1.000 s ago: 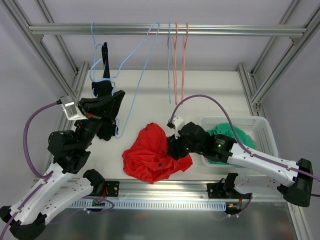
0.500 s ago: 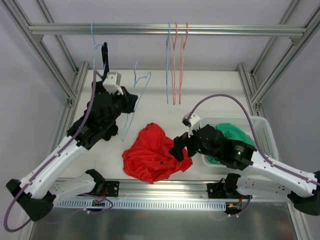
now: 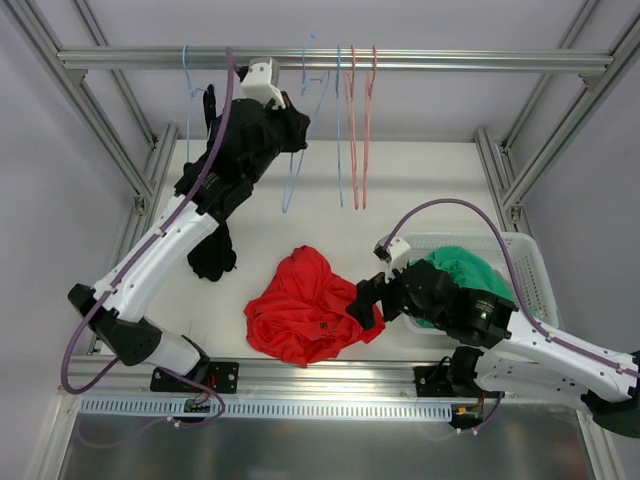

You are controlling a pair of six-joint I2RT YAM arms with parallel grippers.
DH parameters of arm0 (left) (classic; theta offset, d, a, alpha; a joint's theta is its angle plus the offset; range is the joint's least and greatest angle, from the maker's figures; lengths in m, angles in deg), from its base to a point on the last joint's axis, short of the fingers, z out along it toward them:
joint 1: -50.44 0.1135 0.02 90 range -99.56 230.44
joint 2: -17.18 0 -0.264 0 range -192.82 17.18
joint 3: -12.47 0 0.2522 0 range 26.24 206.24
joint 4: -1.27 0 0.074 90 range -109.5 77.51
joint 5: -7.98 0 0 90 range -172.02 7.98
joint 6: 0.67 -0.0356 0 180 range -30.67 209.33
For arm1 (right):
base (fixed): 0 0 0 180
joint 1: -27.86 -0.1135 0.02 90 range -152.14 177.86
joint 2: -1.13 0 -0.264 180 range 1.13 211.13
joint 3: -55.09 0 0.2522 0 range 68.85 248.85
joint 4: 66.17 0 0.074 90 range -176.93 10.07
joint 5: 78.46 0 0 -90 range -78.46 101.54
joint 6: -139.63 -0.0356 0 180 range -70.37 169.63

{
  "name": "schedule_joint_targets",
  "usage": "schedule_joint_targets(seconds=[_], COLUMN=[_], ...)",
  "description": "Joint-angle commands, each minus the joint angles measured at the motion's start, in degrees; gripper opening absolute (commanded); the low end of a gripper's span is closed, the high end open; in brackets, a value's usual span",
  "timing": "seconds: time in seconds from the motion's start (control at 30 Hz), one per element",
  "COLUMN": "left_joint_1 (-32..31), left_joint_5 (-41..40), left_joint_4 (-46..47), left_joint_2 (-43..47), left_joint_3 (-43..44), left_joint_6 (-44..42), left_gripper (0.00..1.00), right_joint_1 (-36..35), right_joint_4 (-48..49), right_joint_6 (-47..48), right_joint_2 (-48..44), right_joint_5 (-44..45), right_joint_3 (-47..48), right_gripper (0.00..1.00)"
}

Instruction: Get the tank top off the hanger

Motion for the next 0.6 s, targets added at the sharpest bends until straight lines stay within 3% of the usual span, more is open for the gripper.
schedule_joint_targets(seconds=[0.0,0.23,0.57], left_joint_1=[-0.5,-0.5,-0.5], left_joint_5=[-1.0,-3.2,3.6], left_joint_4=[0.7,0.6,0.4], left_joint_2=[-4.6,-9.6,-11.9], left_joint_3=[7.2,5.3,4.5], left_joint_6=[-1.6,1.4,3.3], left_gripper=[0.0,0.0,0.0], right_joint_1=[0.0,0.0,-0.2], right_joint_4=[3.1,5.2,13.4], right_joint_6=[-1.8,-2.8,-4.1], right_joint_2=[0.2,2.6,9.3], right_joint_5=[1.0,0.3,-5.2], right_joint_3=[-0.5,-2.9,-5.6], right_gripper=[1.0,0.99,1.0])
